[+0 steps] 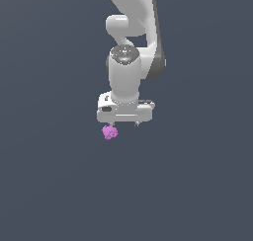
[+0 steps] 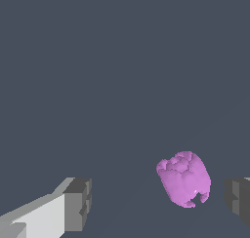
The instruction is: Pick up the object and move it to a goal position.
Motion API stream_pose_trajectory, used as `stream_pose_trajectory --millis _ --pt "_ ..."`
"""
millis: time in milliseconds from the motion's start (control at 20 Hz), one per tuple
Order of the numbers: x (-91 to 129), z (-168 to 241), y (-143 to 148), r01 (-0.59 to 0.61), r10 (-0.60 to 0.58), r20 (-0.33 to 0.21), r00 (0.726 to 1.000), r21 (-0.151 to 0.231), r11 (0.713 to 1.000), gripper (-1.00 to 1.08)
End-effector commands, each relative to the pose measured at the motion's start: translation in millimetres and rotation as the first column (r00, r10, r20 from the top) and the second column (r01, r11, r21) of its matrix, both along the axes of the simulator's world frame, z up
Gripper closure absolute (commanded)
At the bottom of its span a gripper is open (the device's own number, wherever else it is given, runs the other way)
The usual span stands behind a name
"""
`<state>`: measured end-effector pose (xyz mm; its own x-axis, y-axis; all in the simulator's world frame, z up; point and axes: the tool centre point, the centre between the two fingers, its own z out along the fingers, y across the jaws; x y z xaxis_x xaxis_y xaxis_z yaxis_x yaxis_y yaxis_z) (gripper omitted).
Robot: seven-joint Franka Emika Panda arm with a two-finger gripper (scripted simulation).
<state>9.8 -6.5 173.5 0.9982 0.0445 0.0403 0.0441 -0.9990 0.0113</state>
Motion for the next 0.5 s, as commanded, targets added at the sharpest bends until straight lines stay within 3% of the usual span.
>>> stream_pose_trajectory --millis 0,450 --pt "0 0 0 0.0 0.0 0.0 1.0 0.0 1.0 -0.92" --pt "7 16 -16 -0.023 0.023 0.027 0.999 -0.019 1.0 -0.92"
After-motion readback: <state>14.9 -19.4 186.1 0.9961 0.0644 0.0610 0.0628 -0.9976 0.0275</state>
